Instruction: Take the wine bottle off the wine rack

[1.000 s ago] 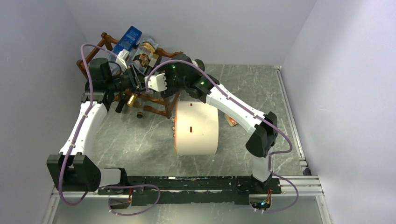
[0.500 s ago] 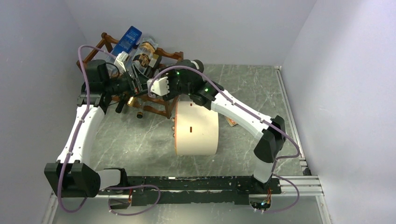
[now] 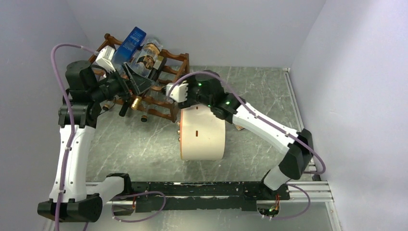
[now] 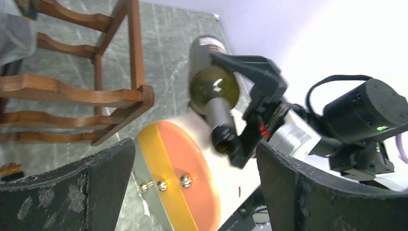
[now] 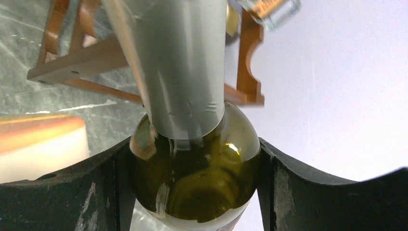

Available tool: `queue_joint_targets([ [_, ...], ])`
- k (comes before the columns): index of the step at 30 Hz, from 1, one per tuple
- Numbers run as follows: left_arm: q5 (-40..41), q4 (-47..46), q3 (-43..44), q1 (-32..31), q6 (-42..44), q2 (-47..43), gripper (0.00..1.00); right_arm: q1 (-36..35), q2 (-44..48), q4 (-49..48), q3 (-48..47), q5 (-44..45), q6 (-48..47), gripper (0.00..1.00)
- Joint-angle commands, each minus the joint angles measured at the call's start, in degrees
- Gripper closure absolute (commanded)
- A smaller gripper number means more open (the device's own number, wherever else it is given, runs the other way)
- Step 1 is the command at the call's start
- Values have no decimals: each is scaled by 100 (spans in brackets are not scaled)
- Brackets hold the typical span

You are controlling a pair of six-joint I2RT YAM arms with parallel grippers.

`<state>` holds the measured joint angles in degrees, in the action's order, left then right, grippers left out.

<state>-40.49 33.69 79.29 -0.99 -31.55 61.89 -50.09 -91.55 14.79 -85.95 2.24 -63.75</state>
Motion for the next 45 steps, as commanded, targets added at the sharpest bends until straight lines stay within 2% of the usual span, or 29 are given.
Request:
queue_joint_targets([
  [1,723,620,175,12,257,-298,1,620,875,-1536,425,221,1233,100],
  [5,475,627,-80,12,78,-645,1,1596,1408,-2391,1166,84,2706,100],
  [8,292,621,-355,12,8,-926,0,2623,1546,-2836,1556,79,3914,100],
  [12,381,763,-424,3,78,-961,1,3623,1310,-3219,1813,-76,5218,100],
  [17,273,695,-458,3,156,-794,3,4338,724,-3791,1952,-224,6169,100],
  [23,452,717,-529,3,386,-655,2,4781,-5,-4598,2088,-167,6489,100],
  [30,545,602,-465,3,477,-355,4,5049,-400,-5235,2220,-80,6462,100],
  [37,431,489,-454,3,531,-227,4,5289,-657,-5560,2387,-262,6572,100],
  [45,350,445,-388,3,583,-169,4,5346,-923,-5647,2399,-41,6443,100],
])
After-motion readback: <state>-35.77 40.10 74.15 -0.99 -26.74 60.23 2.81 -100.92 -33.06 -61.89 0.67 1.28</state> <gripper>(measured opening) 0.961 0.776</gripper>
